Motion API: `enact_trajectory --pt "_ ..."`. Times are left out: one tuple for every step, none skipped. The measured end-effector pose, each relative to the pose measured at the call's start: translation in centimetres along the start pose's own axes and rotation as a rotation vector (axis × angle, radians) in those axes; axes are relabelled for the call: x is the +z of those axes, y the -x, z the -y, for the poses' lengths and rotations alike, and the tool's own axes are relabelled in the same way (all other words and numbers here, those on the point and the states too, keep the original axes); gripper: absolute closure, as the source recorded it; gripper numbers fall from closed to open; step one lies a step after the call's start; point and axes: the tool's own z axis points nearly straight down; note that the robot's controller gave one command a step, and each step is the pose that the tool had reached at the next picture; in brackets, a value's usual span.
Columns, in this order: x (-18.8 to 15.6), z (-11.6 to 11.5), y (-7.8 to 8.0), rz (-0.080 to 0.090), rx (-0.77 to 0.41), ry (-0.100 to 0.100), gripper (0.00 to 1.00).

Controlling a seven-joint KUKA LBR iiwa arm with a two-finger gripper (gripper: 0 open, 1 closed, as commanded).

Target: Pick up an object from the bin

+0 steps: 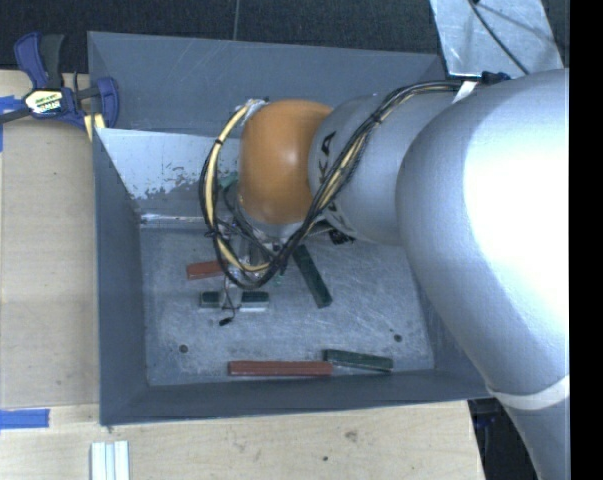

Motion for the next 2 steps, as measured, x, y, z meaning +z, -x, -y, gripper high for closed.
enact_trajectory --pt "-0.3 -0.1 0.1 0.001 -0.001 0.003 1.00" --pt "-14.9 -0.4 3.1 0.005 -0.146 0.000 1.00"
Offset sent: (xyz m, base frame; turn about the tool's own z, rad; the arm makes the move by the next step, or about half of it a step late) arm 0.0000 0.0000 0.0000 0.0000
